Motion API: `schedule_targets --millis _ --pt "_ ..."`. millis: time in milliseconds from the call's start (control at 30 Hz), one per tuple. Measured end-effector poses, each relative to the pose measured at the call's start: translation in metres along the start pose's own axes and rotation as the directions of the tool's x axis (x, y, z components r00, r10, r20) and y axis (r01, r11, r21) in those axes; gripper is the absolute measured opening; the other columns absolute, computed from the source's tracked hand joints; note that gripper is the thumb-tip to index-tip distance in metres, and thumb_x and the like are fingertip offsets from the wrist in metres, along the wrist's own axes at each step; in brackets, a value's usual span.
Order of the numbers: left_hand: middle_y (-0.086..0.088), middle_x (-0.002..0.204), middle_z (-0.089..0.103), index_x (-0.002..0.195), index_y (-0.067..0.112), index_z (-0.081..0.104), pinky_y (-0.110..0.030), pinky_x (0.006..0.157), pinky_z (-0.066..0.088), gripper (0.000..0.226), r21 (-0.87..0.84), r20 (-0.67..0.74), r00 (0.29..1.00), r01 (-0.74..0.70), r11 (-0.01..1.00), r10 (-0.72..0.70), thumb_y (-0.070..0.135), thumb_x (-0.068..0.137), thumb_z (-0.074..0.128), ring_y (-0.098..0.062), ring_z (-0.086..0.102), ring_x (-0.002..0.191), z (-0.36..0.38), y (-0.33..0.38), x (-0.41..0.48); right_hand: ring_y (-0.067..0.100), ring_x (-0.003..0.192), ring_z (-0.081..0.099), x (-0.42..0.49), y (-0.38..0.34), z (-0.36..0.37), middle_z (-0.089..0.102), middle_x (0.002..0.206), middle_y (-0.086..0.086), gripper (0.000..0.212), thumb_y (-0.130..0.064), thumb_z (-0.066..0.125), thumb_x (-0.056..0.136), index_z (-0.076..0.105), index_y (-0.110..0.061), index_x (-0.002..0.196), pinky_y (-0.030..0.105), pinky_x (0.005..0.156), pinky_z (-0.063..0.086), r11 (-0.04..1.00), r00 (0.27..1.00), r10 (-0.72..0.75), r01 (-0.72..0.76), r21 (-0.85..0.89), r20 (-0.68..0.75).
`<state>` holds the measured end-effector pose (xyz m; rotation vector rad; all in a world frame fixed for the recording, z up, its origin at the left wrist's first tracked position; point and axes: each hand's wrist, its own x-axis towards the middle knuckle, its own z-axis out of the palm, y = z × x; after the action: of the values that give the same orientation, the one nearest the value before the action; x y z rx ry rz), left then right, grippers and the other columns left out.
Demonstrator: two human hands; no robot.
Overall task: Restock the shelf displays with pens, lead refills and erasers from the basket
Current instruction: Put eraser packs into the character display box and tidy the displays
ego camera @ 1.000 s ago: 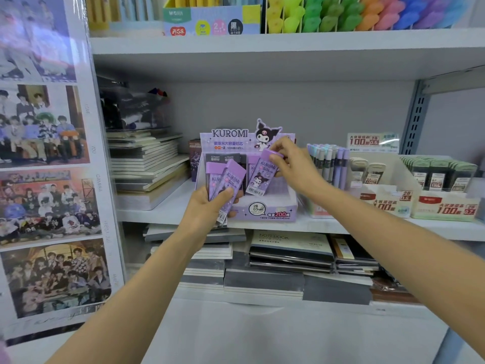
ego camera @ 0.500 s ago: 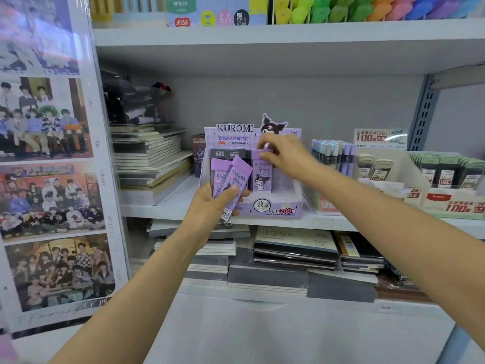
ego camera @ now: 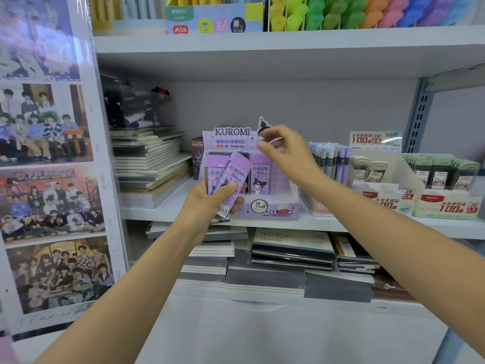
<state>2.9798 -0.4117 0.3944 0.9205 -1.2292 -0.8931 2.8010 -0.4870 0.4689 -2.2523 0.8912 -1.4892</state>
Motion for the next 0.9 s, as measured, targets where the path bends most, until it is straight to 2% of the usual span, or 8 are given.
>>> schedule_targets --millis 67,167,233,333,433,633,800,900 --pt "-0.003 0.094 0.076 0.104 0.02 0.068 -0.031 0.068 0.061 0.018 0.002 0.022 1.0 -0.016 1.0 0.016 0.026 0.088 0.07 -0.02 0.074 0.08 0.007 0.004 -0.002 0.019 0.1 0.064 -0.01 -0.01 0.003 0.064 0.113 0.005 0.035 -0.028 0.063 0.093 0.06 -0.011 0.122 0.031 0.083 0.056 0.983 0.984 0.086 -0.109 0.147 0.154" --pt "-0.003 0.09 0.076 0.102 0.019 0.068 -0.028 0.058 0.059 0.017 -0.024 0.034 0.999 -0.026 0.999 0.027 0.028 0.087 0.068 -0.019 0.073 0.071 0.017 0.009 -0.005 0.026 0.091 0.068 -0.021 -0.015 0.006 0.071 0.101 0.01 0.022 -0.019 0.062 0.094 0.068 -0.007 0.111 0.041 0.079 0.058 0.972 0.956 0.095 -0.15 0.18 0.278" --pt "-0.006 0.088 0.076 0.102 0.015 0.068 -0.025 0.054 0.056 0.024 -0.051 0.013 1.0 0.009 0.999 -0.008 0.034 0.088 0.065 -0.018 0.073 0.068 0.019 0.011 -0.005 0.021 0.086 0.068 -0.02 -0.013 -0.002 0.071 0.097 0.012 0.019 -0.016 0.059 0.096 0.066 -0.004 0.108 0.038 0.077 0.058 0.961 0.965 0.092 -0.15 0.231 0.244" --pt "-0.011 0.091 0.074 0.105 0.01 0.067 -0.03 0.062 0.06 0.022 -0.098 -0.072 0.994 0.073 0.992 -0.081 0.028 0.096 0.057 -0.018 0.072 0.073 0.013 0.01 -0.002 0.015 0.085 0.067 -0.01 -0.007 -0.024 0.068 0.095 0.008 0.011 -0.014 0.053 0.099 0.06 -0.008 0.105 0.031 0.074 0.058 0.951 0.993 0.089 -0.108 0.291 0.077" --pt "-0.008 0.093 0.074 0.102 0.008 0.068 -0.027 0.06 0.058 0.021 -0.042 -0.085 0.996 0.037 0.998 -0.041 0.019 0.1 0.051 -0.015 0.069 0.069 0.01 0.003 0.0 0.028 0.091 0.066 -0.001 0.003 -0.039 0.066 0.098 0.018 0.005 -0.01 0.053 0.098 0.057 -0.01 0.102 0.043 0.076 0.059 0.991 0.997 0.025 -0.016 0.134 -0.07" --pt "-0.004 0.098 0.075 0.118 0.005 0.061 -0.028 0.063 0.06 0.023 0.029 -0.078 0.997 -0.003 1.0 0.005 0.017 0.1 0.052 -0.016 0.071 0.07 0.008 -0.011 -0.002 0.029 0.093 0.066 -0.01 0.019 -0.024 0.068 0.095 0.01 0.012 -0.015 0.057 0.097 0.061 -0.007 0.105 0.05 0.08 0.056 0.991 0.999 -0.027 0.032 -0.127 0.039" --pt "-0.009 0.105 0.072 0.122 0.002 0.058 -0.031 0.064 0.061 0.028 0.05 -0.08 0.997 0.003 0.999 0.001 0.015 0.098 0.054 -0.018 0.072 0.07 0.005 -0.016 0.0 0.023 0.087 0.064 -0.009 0.022 -0.013 0.067 0.093 0.003 0.012 -0.019 0.056 0.097 0.061 -0.011 0.105 0.039 0.076 0.055 0.966 0.992 -0.067 0.09 -0.241 0.105" --pt "-0.01 0.099 0.073 0.12 0.0 0.058 -0.029 0.06 0.06 0.025 0.065 -0.092 0.996 -0.006 0.998 0.012 0.013 0.1 0.052 -0.016 0.071 0.066 0.005 -0.019 0.001 0.003 0.068 0.05 0.001 0.021 -0.016 0.055 0.076 -0.012 0.013 -0.021 0.056 0.097 0.061 -0.012 0.105 0.025 0.064 0.037 0.932 0.982 -0.083 0.136 -0.336 0.167"
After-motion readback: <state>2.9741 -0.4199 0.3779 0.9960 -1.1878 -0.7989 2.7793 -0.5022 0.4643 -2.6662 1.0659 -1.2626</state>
